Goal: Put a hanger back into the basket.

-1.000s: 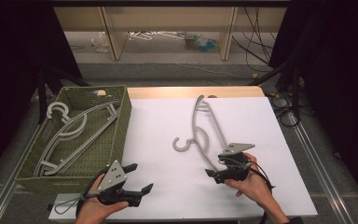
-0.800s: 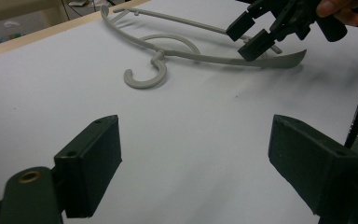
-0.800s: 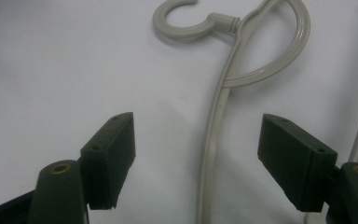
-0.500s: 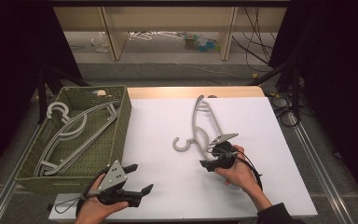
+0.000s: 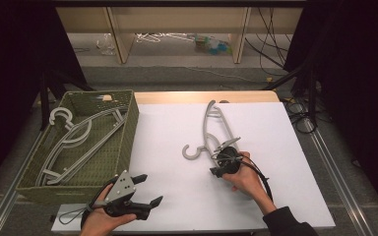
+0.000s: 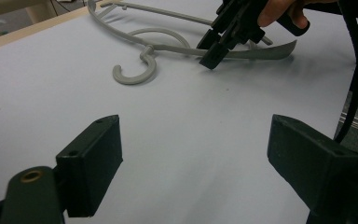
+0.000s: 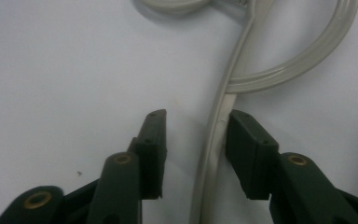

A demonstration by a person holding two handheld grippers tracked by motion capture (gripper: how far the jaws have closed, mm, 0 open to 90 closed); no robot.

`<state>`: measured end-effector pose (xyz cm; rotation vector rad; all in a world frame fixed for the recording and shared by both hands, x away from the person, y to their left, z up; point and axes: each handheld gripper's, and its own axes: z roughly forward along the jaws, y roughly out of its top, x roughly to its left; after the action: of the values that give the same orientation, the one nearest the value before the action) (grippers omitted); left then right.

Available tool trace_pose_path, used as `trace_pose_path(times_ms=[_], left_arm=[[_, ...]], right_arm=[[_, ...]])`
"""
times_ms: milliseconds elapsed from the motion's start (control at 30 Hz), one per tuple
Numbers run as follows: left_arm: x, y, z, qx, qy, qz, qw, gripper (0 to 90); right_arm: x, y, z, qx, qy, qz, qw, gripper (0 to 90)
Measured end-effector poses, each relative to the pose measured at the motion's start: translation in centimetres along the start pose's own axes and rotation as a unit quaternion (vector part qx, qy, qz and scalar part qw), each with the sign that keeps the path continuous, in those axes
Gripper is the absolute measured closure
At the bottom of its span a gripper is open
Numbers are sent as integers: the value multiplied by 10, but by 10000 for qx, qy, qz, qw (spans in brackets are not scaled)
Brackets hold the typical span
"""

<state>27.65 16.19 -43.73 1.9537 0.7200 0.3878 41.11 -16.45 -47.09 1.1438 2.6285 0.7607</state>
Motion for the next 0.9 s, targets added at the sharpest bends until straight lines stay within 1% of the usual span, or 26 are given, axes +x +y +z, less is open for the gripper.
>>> trace_pose_path(times_ms=[33, 67, 100, 133, 167, 200, 267, 400, 533, 567, 633, 733, 767, 867, 900], left_arm=[[0, 0, 0, -1, -5, 18, 10000, 180], [0, 0, 0, 0, -5, 20, 10000, 180], [0, 0, 1, -16, -21, -42, 10000, 181], [0, 0, 1, -18, -17, -25, 10000, 181], [0, 0, 1, -21, -24, -16, 10000, 182], [0, 0, 1, -19, -25, -17, 10000, 182], [-1, 0, 1, -17, -28, -20, 10000, 184], [-2, 0, 1, 24, -32, 28, 10000, 185], [-2, 0, 1, 22, -22, 26, 10000, 186], [-1, 0, 1, 25, -17, 28, 10000, 187], [-1, 0, 1, 13, -19, 28, 10000, 189], [-1, 0, 1, 3, -34, 31, 10000, 190], [-1, 0, 1, 7, -33, 37, 10000, 190], [-1, 0, 1, 20, -41, 34, 10000, 191], [-2, 0, 1, -10, -39, 2, 10000, 191]], right_arm=[[-1, 0, 0, 17, -33, -57, 10000, 611], [-1, 1, -1, 57, -22, -46, 10000, 625], [-1, 2, 0, 66, -39, -15, 10000, 639], [-2, 3, 1, 71, -62, -22, 10000, 650], [-2, 3, 1, 99, -45, 39, 9999, 659], [-3, 4, 1, 96, -53, 40, 9999, 671], [-3, 4, 1, 113, -52, 83, 9999, 674], [-3, 7, 2, 220, -81, 72, 9997, 683], [-4, 10, 2, 304, -121, 75, 9994, 715], [-5, 10, 2, 298, -118, 46, 9995, 729], [-8, 9, 2, 296, -65, 129, 9995, 761], [-9, 9, 2, 296, -37, 153, 9994, 763], [-9, 9, 2, 282, -50, 99, 9995, 765], [-9, 9, 2, 286, -39, 106, 9995, 767], [-9, 9, 2, 284, -32, 111, 9995, 767]])
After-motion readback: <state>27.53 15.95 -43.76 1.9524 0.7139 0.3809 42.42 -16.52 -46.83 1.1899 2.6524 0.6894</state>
